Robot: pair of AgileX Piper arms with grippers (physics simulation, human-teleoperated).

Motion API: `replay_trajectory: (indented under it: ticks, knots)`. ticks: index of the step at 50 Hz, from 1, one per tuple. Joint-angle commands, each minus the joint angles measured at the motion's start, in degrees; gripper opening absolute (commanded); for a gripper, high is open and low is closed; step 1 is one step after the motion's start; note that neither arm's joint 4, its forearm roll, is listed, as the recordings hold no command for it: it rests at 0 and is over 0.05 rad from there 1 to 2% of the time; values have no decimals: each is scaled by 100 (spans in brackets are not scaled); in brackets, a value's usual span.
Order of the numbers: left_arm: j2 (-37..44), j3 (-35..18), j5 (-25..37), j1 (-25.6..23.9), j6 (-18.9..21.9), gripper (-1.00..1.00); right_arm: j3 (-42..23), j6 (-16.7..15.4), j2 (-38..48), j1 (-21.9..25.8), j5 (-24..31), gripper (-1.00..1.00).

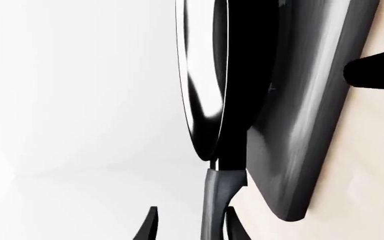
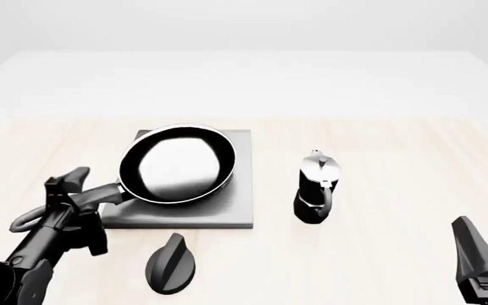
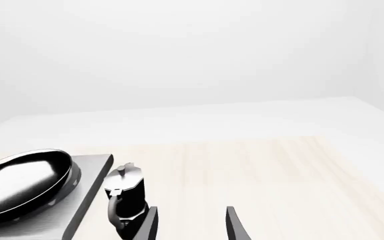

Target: Turn on the stove and put the frying pan on it.

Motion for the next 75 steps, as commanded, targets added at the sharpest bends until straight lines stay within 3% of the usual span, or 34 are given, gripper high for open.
replay_trajectory:
  ticks: [1,20,48,59,75]
  knots:
    - [122,93,-125,-115,14,100,7,7,0,-14,-11,100]
    - [196,277,-139,-193,-15,100,-59,-9,0,-20,37,100]
    - [-700,1074,-139,-464,-196,100,-228,-49,0,23,157,100]
    - [-901,1112,-114,-582,-294,100,-332,-58,0,43,211,100]
    - [-2876,1111,1545,-645,-548,100,-353,-53,0,98,225,100]
